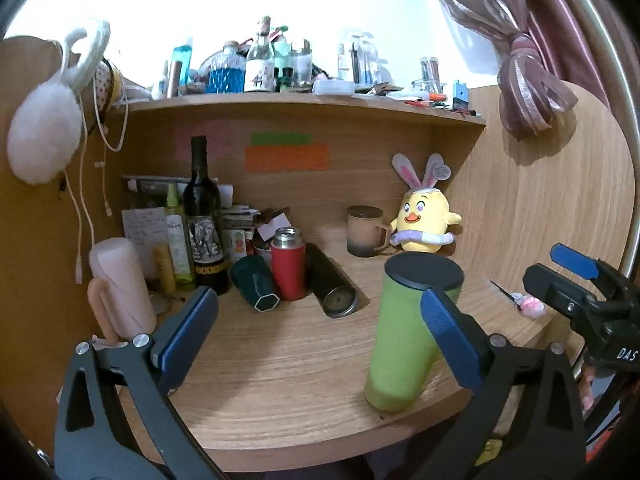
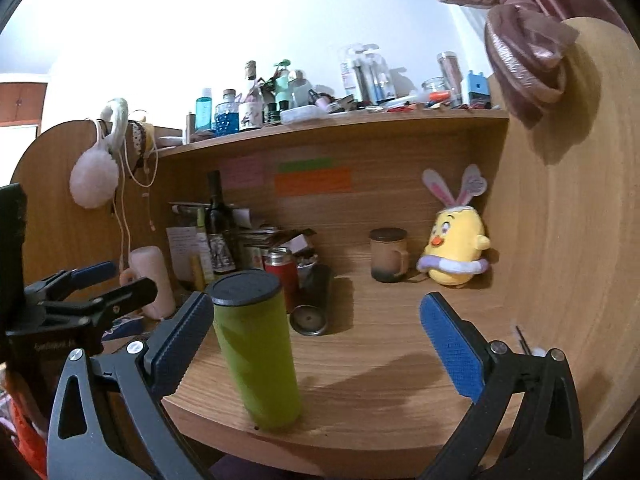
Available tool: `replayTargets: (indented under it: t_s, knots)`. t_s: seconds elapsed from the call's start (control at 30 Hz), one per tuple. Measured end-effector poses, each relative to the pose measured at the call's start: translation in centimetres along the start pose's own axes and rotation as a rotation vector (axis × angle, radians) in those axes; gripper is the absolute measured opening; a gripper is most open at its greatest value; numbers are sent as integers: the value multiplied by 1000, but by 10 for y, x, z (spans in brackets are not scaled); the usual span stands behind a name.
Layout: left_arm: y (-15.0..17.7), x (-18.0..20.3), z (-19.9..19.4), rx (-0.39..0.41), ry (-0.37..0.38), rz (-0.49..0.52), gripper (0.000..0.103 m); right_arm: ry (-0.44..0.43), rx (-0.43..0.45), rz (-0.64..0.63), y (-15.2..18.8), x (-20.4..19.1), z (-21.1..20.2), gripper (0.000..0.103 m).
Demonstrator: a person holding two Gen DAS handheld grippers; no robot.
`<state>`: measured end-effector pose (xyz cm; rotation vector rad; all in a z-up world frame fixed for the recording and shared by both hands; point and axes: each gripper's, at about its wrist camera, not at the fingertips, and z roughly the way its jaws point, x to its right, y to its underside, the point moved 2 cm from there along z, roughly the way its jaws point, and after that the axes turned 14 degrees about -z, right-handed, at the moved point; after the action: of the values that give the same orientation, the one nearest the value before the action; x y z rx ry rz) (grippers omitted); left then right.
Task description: Flip cup upside down
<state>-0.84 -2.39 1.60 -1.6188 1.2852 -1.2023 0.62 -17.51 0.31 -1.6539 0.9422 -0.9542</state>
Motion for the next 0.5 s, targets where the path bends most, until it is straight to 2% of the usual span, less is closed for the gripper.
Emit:
replayTargets:
  t_s: [0.5]
  knots:
    - [7,11,-14,31,5,-5,103,22,6,-9,1,-4,-12,103]
